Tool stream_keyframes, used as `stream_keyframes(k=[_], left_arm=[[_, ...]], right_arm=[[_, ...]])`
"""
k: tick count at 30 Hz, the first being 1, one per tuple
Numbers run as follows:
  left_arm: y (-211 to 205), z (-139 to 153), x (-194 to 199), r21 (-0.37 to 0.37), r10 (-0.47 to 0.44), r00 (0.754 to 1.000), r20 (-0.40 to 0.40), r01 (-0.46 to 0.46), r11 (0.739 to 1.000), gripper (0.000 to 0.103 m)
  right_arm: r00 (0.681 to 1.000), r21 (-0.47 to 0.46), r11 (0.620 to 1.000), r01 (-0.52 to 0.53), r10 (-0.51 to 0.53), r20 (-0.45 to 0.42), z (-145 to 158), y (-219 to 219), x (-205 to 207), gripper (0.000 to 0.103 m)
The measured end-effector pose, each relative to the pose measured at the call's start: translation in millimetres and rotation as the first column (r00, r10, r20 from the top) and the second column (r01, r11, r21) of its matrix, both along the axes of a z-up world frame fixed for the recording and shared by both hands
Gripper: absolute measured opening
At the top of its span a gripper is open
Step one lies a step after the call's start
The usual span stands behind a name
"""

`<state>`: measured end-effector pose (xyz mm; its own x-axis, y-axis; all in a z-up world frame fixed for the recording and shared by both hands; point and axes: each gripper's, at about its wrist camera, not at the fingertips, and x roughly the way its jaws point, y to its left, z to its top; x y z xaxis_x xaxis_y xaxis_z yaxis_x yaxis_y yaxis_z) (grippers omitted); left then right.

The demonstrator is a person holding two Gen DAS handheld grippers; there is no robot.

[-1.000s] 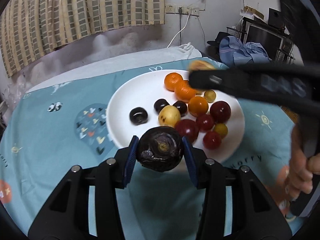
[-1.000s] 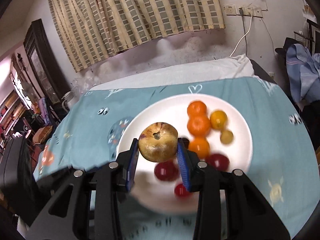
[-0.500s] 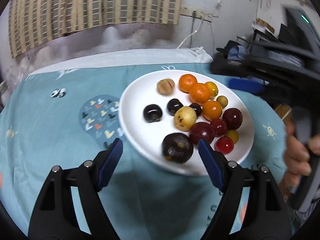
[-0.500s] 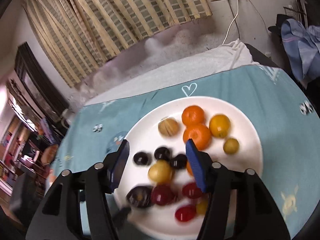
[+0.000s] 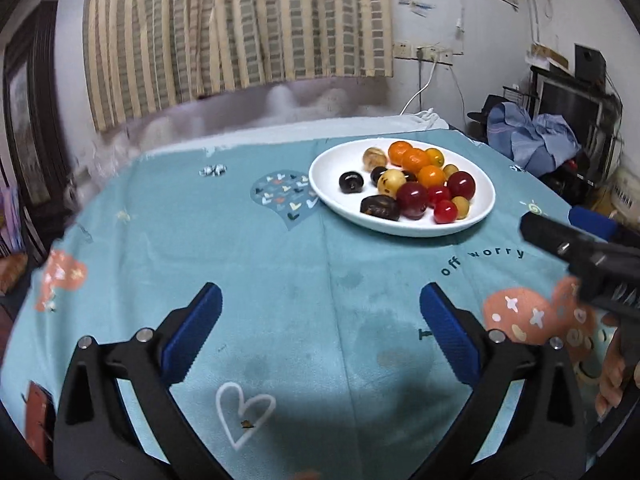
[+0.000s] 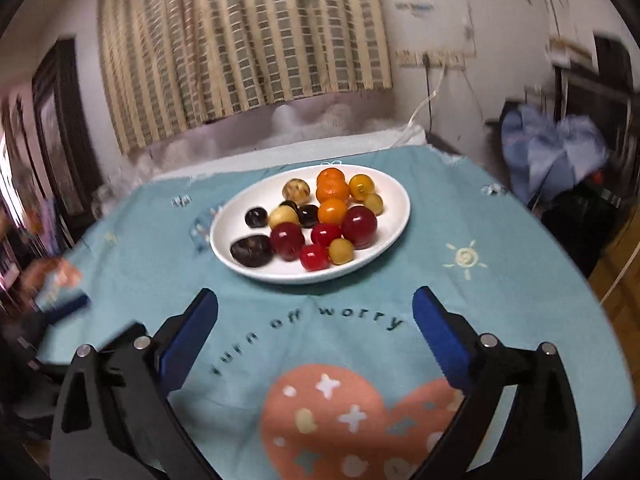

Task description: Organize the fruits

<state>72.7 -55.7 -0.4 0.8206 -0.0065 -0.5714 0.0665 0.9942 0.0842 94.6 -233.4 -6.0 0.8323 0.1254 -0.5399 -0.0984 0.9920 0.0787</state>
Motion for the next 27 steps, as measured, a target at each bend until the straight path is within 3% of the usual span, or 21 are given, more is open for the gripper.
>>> stream_keyframes(k=[3, 7, 13, 20, 27], left_arm=[[-8, 1, 5, 0.071, 0.031, 0.999, 0.012, -0.031, 0.997, 0.101], [-14, -4, 11, 0.146, 0.033, 0.999, 0.004, -0.034, 0.989, 0.101], [-8, 0, 10, 0.066, 0.005, 0.999, -0.037, -0.002, 0.998, 0.101], [-16, 9, -2, 0.078, 0.012, 1.0, -0.002, -0.012, 0.997, 0.101], [-15, 16, -8, 0.035, 0.002, 1.0, -0.003, -0.002, 0.999, 0.101]], right_arm=[[1.0, -0.047, 0.999, 0.025, -0.026, -0.015, -4, -1, 5, 0.102], [0.998, -0.015, 0.999, 0.03, -0.031, -0.057, -9, -7, 7, 0.102], [0.998, -0.01, 0.999, 0.038, -0.039, -0.053, -12, -10, -5, 0.102], [0.996, 0.049, 0.998, 0.039, -0.035, -0.081, -15, -15, -8, 0.102], [0.995, 0.051, 0.998, 0.029, -0.024, -0.093, -15, -12, -10, 0.102]])
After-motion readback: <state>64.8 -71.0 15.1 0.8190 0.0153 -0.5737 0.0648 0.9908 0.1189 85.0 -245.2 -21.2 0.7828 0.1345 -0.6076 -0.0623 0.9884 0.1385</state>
